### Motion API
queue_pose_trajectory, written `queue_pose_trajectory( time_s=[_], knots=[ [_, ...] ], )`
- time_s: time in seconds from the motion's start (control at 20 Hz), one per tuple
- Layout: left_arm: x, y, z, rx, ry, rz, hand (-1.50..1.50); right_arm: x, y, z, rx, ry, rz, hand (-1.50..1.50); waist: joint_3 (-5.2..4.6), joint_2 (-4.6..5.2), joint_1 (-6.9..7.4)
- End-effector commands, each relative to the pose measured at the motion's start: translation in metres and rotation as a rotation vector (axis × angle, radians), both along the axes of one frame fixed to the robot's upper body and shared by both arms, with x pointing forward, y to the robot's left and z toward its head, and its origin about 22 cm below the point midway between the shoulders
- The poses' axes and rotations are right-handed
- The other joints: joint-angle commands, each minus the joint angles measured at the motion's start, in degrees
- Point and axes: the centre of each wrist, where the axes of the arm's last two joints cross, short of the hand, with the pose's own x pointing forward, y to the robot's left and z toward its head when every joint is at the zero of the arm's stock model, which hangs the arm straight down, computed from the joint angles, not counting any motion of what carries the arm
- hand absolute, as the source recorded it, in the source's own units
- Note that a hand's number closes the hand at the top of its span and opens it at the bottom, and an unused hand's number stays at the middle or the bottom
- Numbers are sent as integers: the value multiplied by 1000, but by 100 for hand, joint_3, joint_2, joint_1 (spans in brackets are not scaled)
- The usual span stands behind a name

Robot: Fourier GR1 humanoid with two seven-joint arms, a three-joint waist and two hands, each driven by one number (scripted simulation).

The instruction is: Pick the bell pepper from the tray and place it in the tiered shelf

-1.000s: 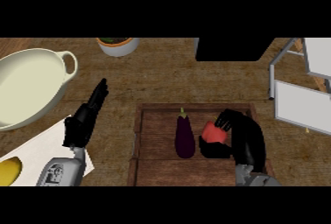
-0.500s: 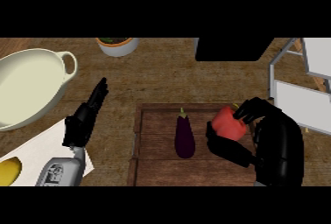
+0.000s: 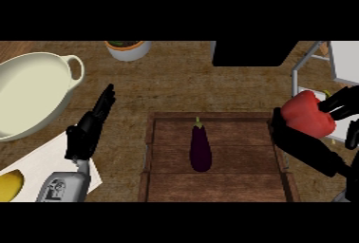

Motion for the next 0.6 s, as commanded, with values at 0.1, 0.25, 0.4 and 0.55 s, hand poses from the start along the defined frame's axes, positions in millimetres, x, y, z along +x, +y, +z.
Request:
queue_pose_trajectory(
  time_s=[0.1,0.25,0.4,0.55],
  knots=[
    [-15,4,3,3,-11,-14,0,20,-5,50,-51,-1,-151,150,-2,-8,78],
    [9,3,-1,3,-6,-10,0,22,-30,61,-14,-27,-157,150,1,6,6],
    [0,-9,10,5,2,5,0,23,-47,61,-51,-41,-167,150,4,2,13],
    [22,10,2,4,1,3,0,41,-50,79,-64,-77,-208,150,1,12,-5]
  ],
)
